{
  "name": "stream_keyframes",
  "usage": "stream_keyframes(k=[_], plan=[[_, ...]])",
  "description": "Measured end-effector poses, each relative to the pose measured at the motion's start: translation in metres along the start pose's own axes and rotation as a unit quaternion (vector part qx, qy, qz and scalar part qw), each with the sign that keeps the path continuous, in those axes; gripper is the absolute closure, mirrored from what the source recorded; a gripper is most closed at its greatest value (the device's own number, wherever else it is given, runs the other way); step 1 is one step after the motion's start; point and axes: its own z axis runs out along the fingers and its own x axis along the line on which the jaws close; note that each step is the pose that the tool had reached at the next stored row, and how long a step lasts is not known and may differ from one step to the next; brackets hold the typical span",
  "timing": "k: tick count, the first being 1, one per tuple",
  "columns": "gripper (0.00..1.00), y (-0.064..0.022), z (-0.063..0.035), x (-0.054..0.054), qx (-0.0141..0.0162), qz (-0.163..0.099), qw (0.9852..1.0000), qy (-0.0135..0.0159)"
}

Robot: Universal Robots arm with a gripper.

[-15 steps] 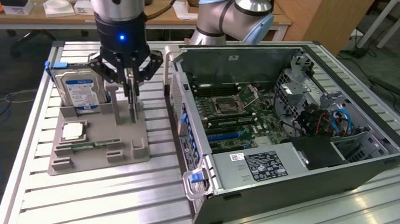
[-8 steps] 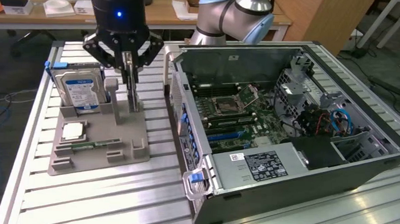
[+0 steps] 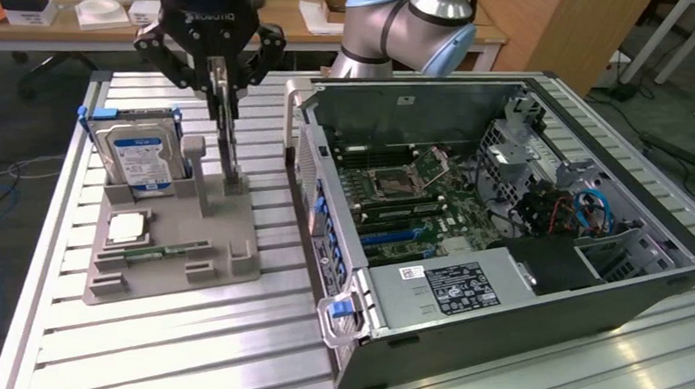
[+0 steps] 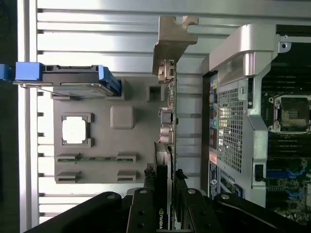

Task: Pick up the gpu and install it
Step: 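Pick up the gpu and move the gpu toward the slot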

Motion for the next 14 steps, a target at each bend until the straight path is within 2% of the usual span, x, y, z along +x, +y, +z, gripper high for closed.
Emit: stream_keyframes(k=[2,5,7,9,14], plan=[[0.74,0.0002,-0.0044,0.0,0.0069,0.0,1.0,-0.0002],[0.74,0.0004,-0.0102,0.0,0.0203,-0.001,0.9998,-0.0003],[0.74,0.0006,-0.0157,-0.001,0.0258,-0.001,0.9997,-0.0003],[0.74,0.0009,-0.0197,-0.005,0.0283,-0.001,0.9996,-0.0004],[0.74,0.0012,-0.0214,-0.023,0.0286,-0.001,0.9996,-0.0001]])
